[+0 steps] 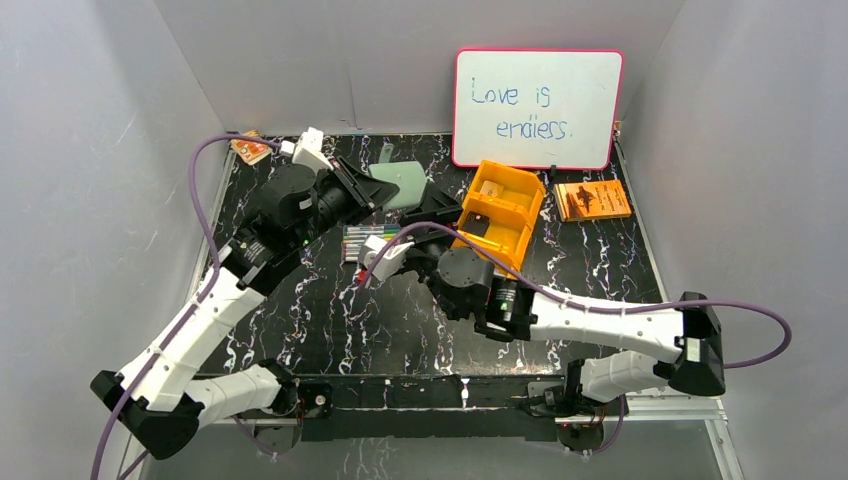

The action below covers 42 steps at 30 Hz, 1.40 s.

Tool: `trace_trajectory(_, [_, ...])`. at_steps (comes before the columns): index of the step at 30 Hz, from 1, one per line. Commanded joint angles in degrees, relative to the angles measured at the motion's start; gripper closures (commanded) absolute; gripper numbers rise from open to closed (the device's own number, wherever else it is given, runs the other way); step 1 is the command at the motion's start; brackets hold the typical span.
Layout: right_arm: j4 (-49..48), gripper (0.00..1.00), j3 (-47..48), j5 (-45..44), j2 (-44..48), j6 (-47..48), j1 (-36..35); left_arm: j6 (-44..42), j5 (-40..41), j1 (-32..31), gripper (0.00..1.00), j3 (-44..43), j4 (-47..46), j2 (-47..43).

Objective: Put the credit cards into the card holder
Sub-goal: Close the card holder.

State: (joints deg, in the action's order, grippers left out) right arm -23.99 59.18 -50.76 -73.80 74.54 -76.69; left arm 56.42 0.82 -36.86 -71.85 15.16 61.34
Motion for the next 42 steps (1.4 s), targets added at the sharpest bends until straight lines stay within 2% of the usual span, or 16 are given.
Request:
trace_trajectory(1, [32.4,0.01,11.1,9.5,2.7,-30.7,-1.0,-10.3,8.6,0.0,1.00,-4.0,6.1,-4.4])
trace_trajectory(4, [40.8,0.01,17.5,20.3,3.2,-44.8,1.6,-16.2,10.4,0.0,1.00,-4.2,11.0,-7.8])
trace_trajectory(6, [44.2,0.01,21.9,31.2,3.1,-54.2,7.9,-18.7,9.6,0.0,1.00,-3.5,13.5,-10.1])
trace_trajectory(8, [45.6,0.02,26.2,42.9,2.6,-62.9,18.2,-20.6,7.0,0.0,1.00,-2.4,15.1,-12.4])
trace_trajectory(11, [43.1,0.03,28.6,57.3,3.2,-73.0,28.6,-22.1,0.2,0.0,1.00,-1.0,16.5,-14.7])
trace_trajectory(15, [37.4,0.02,26.3,67.6,4.6,-81.2,33.4,-22.5,-14.9,0.0,1.00,0.1,16.7,-15.6])
trace_trajectory(17, [35.9,0.01,25.1,70.9,5.7,-83.0,34.2,-22.4,-20.2,-0.1,1.00,0.1,16.7,-15.5])
trace_trajectory(21, [40.8,0.07,27.1,77.0,7.0,-81.2,34.5,-22.8,-26.4,-0.1,1.00,-1.0,18.0,-14.6])
trace_trajectory(26, [46.8,0.24,29.5,85.8,6.4,-79.9,34.4,-22.8,-31.4,-0.1,1.00,-2.3,19.1,-11.5])
trace_trajectory(32, [50.1,0.38,30.6,88.0,6.2,-78.4,34.4,-20.8,-35.2,0.0,1.00,-2.6,16.8,-9.6])
trace_trajectory(37, [51.5,0.40,29.8,89.5,5.6,-78.0,34.4,-20.4,-35.4,0.0,1.00,-2.5,16.6,-9.6])
trace_trajectory(42, [48.5,0.48,27.0,88.7,6.2,-80.0,34.4,-19.7,-35.6,0.0,1.00,-1.8,16.5,-9.7])
